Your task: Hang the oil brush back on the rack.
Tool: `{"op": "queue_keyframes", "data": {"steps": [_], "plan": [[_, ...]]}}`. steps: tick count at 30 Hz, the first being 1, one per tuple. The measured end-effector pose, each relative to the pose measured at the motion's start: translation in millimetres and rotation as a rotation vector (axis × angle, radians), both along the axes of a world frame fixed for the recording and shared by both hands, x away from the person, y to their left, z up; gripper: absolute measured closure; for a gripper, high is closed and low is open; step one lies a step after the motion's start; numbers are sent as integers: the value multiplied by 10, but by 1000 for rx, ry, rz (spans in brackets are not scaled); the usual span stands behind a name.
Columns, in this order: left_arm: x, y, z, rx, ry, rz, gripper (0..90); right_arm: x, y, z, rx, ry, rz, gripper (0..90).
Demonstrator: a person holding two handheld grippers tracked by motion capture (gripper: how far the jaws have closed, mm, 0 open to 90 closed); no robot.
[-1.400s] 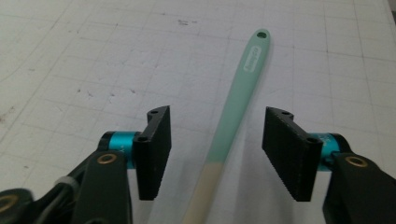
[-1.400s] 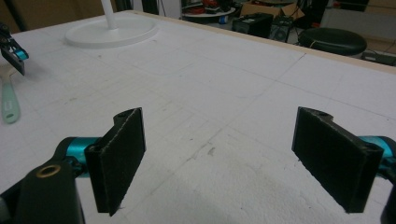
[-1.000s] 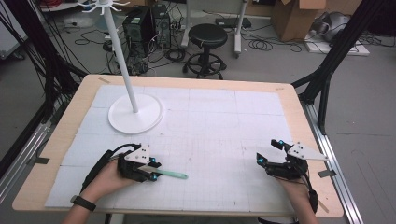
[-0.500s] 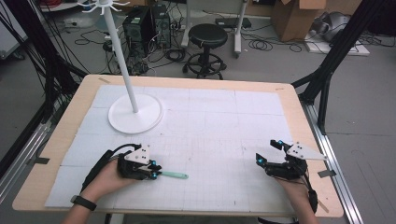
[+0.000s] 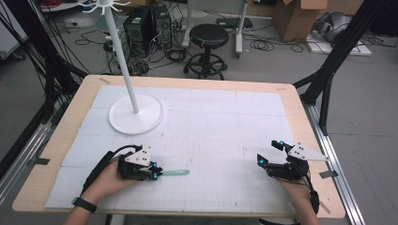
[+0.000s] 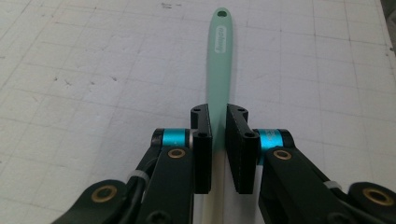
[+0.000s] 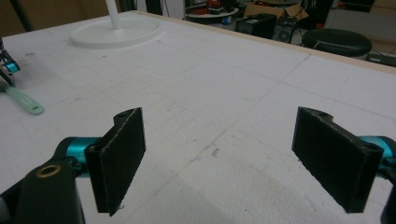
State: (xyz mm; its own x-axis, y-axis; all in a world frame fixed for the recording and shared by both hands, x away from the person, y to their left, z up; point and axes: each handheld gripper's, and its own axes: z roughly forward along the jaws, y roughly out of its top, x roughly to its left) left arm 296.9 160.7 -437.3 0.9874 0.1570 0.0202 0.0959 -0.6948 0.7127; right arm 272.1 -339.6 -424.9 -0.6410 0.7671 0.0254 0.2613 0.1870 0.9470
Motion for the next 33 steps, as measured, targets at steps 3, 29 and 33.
{"op": "queue_keyframes", "data": {"steps": [3,29,33], "plan": [[-3,3,5,-7,3,1,814,-2,1,2,3,1,0,168],[-8,443,627,-213,-160,215,816,1,-2,9,5,-3,-5,168],[1,569,762,-264,-201,286,816,-3,-3,10,9,0,-8,168]]}}
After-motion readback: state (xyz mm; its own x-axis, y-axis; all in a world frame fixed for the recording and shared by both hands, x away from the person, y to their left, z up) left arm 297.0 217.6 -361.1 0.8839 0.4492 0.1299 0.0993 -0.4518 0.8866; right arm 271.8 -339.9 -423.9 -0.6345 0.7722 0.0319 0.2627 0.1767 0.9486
